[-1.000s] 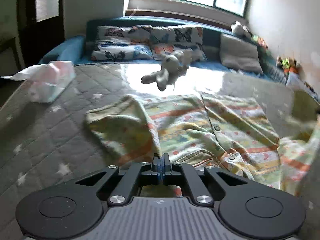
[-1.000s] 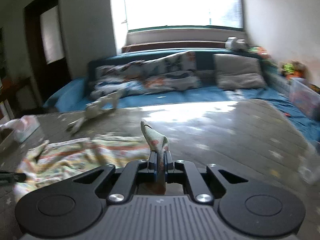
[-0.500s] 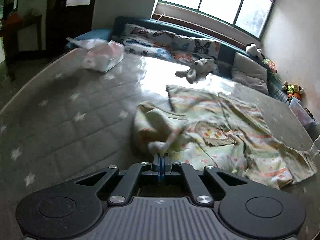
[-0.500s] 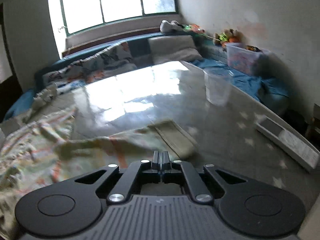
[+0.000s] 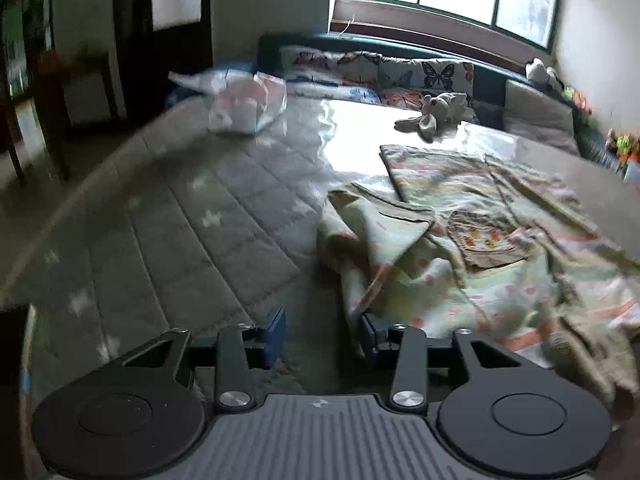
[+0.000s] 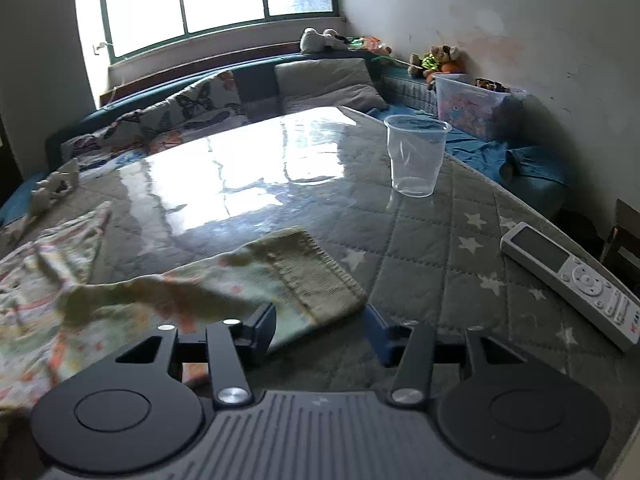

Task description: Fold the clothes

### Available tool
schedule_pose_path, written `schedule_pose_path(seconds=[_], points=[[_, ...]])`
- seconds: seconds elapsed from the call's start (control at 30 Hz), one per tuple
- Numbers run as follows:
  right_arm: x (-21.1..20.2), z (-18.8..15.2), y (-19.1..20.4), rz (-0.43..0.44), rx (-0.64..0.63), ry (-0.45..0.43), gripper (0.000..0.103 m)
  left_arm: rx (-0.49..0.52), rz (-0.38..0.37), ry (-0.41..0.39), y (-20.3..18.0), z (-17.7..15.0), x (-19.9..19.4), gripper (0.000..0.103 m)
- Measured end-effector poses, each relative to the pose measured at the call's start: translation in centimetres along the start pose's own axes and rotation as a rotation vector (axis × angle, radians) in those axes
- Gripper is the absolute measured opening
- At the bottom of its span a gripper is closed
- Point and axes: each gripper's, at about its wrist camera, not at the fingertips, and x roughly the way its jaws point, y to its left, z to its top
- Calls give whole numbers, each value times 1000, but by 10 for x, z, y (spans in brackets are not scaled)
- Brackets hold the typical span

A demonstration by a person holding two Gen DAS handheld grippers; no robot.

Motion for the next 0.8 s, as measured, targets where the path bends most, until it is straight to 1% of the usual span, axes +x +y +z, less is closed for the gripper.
schedule_pose_path(seconds=[0.13, 0.17, 0.2, 0.23, 0.27, 0.3, 0.33, 0.43, 0.67, 0.73, 0.8], points=[[18, 2, 1, -11, 1, 13, 48, 70, 31, -15, -9, -5, 6, 43], [21, 2, 2, -18, -6, 11, 42, 93, 42, -21, -11, -7, 7, 43], [22, 2, 3, -29, -14, 5, 36, 119, 49, -30, -13, -9, 7, 39], [22, 1, 4, -35, -18, 1, 22, 145, 54, -41, -15, -11, 7, 25], [21, 1, 3, -29, -15, -1, 10, 165, 48, -46, -17, -13, 8, 18], [20, 1, 2, -20, -7, -4, 7, 174, 35, -46, -18, -14, 8, 9], [17, 1, 1, -20, -5, -9, 6, 177, 28, -47, -18, -15, 8, 5], [3, -2, 1, -39, -21, -31, 5, 174, 22, -58, -18, -14, 7, 2], [-45, -14, -3, -76, -59, -82, 5, 109, -33, -58, 4, -10, -11, 1], [-56, -19, -7, -89, -56, -80, 5, 93, -43, -51, 11, -10, -14, 1], [-57, -27, -12, -101, -48, -51, 5, 99, -42, -19, 13, -15, -9, 2]])
